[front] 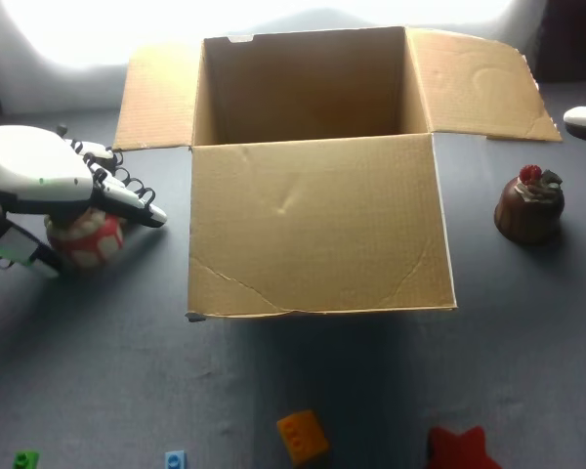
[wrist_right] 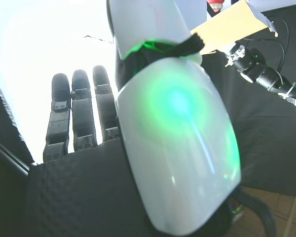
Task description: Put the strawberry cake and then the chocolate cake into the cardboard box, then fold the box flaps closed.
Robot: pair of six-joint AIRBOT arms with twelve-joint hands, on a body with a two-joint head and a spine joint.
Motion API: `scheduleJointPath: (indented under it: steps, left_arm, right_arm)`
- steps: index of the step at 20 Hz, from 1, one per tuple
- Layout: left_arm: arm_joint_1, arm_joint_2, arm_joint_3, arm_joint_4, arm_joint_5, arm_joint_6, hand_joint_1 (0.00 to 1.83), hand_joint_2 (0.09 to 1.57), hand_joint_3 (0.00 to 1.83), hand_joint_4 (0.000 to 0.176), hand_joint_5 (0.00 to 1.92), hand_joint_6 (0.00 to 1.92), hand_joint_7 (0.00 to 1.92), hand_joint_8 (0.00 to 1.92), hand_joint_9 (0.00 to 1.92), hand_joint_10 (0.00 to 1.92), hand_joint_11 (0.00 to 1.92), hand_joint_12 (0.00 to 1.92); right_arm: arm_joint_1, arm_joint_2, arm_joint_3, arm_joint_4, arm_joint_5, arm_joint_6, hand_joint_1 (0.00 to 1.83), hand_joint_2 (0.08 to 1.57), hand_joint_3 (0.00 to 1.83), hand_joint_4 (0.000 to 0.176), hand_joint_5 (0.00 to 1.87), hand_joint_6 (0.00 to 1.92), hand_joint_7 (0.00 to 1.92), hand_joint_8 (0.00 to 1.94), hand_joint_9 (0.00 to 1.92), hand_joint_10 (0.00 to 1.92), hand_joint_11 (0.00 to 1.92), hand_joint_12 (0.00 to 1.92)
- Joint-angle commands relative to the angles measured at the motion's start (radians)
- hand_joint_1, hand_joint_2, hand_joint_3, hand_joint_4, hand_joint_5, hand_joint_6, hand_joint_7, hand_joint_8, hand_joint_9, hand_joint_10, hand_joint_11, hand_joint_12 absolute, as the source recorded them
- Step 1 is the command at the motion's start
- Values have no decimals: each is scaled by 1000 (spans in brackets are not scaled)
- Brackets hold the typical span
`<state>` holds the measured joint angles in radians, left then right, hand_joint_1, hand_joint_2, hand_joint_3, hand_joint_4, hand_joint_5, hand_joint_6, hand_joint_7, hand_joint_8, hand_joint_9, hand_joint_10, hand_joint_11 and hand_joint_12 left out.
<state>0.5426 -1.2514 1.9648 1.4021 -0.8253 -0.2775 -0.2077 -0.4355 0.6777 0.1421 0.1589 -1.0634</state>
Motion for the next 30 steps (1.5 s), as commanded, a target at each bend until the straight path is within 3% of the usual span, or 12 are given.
scheduleJointPath:
  steps: [1, 2, 3, 4, 5, 6, 7, 10, 16, 21, 30]
  left_arm:
    - [-1, 6, 11, -34, -15, 5, 1297, 1049, 12, 31, 547, 49, 671, 29, 703, 103, 187, 1285]
    - [1, 5, 13, -34, -16, 5, 1284, 1067, 14, 18, 625, 57, 743, 35, 780, 138, 230, 1344]
    - [2, 5, 13, -34, -17, 5, 1250, 1092, 0, 0, 733, 47, 848, 39, 828, 293, 304, 1398]
    - [2, 7, 10, -34, -17, 5, 1318, 1139, 6, 0, 820, 66, 861, 951, 838, 505, 405, 1449]
    - [2, 9, 7, -34, -17, 5, 1323, 1177, 0, 0, 870, 82, 817, 1212, 775, 815, 438, 1498]
    - [2, 13, 2, -34, -17, 5, 1336, 1190, 0, 0, 753, 973, 818, 1249, 827, 1288, 527, 1538]
    - [2, 16, -3, -30, -17, 5, 1335, 1196, 1, 0, 723, 1168, 805, 1264, 840, 1402, 594, 1557]
    - [2, 35, -24, -29, -17, 5, 1364, 1157, 0, 0, 895, 932, 835, 1220, 864, 1409, 834, 1544]
    - [-31, 93, -66, -24, -67, -21, 1362, 1165, 0, 0, 892, 941, 798, 1300, 848, 1410, 865, 1516]
    - [-119, 130, -72, 78, -101, -95, 1361, 1168, 1, 0, 889, 948, 793, 1300, 835, 1433, 834, 1563]
    - [-354, 208, -138, 287, -121, -167, 1364, 1162, 0, 0, 890, 919, 798, 1290, 865, 1407, 857, 1516]
  right_arm:
    - [7, 12, 1, 2, 112, -3, 1225, 997, 0, 5, 55, 4, 119, 1, 134, 3, 0, 476]
    - [7, 12, 1, 2, 112, -3, 1235, 992, 0, 2, 66, 6, 126, 2, 148, 7, 0, 546]
    - [7, 12, 1, 2, 112, -3, 1224, 997, 0, 4, 74, 8, 135, 5, 149, 6, 0, 556]
    - [7, 12, 1, 2, 112, -3, 1206, 1001, 0, 8, 71, 5, 140, 4, 149, 5, 0, 581]
    - [7, 12, 1, 2, 112, -4, 1214, 1002, 0, 7, 76, 4, 140, 2, 138, 3, 0, 537]
    - [7, 12, 1, 2, 112, -4, 1215, 1003, 1, 5, 82, 6, 146, 4, 140, 4, 0, 530]
    - [7, 12, 1, 2, 112, -4, 1211, 1008, 2, 5, 95, 8, 153, 3, 145, 5, 0, 545]
    - [6, 12, 1, 2, 112, -4, 1205, 1018, 5, 6, 91, 3, 145, 0, 136, 0, 0, 511]
    - [4, 12, 1, 2, 112, -5, 1209, 1016, 1, 0, 98, 5, 157, 5, 153, 9, 0, 535]
    - [1, 14, 2, 2, 103, -5, 1214, 1021, 2, 6, 106, 3, 164, 2, 161, 5, 0, 548]
    - [-3, 17, 1, 2, 113, 7, 1217, 1036, 3, 0, 97, 1, 162, 3, 163, 6, 0, 552]
